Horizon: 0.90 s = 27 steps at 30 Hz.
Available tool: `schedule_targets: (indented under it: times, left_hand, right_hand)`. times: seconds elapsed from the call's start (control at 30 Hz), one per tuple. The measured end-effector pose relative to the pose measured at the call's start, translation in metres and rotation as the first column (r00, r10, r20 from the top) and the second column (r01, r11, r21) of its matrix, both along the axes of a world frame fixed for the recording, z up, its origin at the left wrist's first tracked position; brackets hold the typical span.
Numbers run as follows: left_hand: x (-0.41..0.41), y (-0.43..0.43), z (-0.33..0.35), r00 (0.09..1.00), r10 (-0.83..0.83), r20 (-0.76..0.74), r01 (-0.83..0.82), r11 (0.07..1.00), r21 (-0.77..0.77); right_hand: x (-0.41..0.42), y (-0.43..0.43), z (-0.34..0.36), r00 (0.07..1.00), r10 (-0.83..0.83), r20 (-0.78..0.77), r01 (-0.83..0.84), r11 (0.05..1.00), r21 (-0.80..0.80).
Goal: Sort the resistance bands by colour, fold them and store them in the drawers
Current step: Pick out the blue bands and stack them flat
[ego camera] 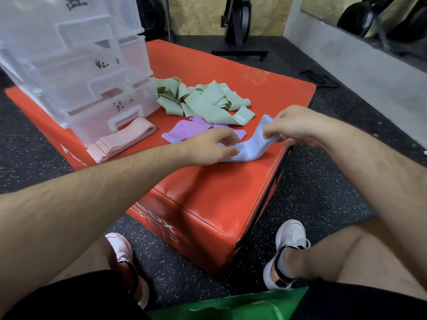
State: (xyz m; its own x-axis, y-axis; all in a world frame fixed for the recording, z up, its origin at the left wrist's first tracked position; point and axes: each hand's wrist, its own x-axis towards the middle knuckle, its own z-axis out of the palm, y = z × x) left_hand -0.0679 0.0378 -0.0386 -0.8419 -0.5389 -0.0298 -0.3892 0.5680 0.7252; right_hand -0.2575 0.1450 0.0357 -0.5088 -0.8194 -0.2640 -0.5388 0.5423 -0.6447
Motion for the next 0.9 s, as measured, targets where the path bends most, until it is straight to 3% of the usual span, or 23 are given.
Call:
schedule_targets:
  times: [0.17, 0.33, 0.4, 0.57, 0.7, 0.9]
  left_hand:
    - [0.019, -0.007, 0.011, 0.951, 0.233, -0.203, -0.157, 0.93, 0.331]
    - [0.045, -0.016, 0.018, 0.907, 0.347, -0.238, -0.205, 0.859, 0.469]
    - [0.056, -0.021, 0.015, 0.897, 0.378, -0.229, -0.27, 0.879, 0.394]
    - [0.085, -0.033, 0.008, 0.922, 0.366, -0.129, -0.365, 0.93, 0.033]
    - [0.102, -0.039, 0.003, 0.933, 0.357, -0.037, -0.356, 0.934, 0.034]
    - [0.111, -0.045, -0.001, 0.938, 0.344, -0.041, -0.343, 0.938, 0.043]
  right_hand:
    - [0.037, -0.024, 0.004, 0.996, 0.084, 0.016, -0.084, 0.996, -0.026]
    - [0.073, -0.044, 0.002, 0.99, 0.14, -0.007, -0.14, 0.99, 0.026]
    - [0.086, -0.053, -0.001, 0.988, 0.156, -0.012, -0.155, 0.988, 0.022]
    - [0.117, -0.074, -0.013, 0.97, 0.238, -0.051, -0.235, 0.971, 0.045]
    - [0.132, -0.084, -0.019, 0.957, 0.271, -0.107, -0.266, 0.962, 0.056]
    - [0.143, -0.094, -0.028, 0.947, 0.291, -0.138, -0.286, 0.956, 0.061]
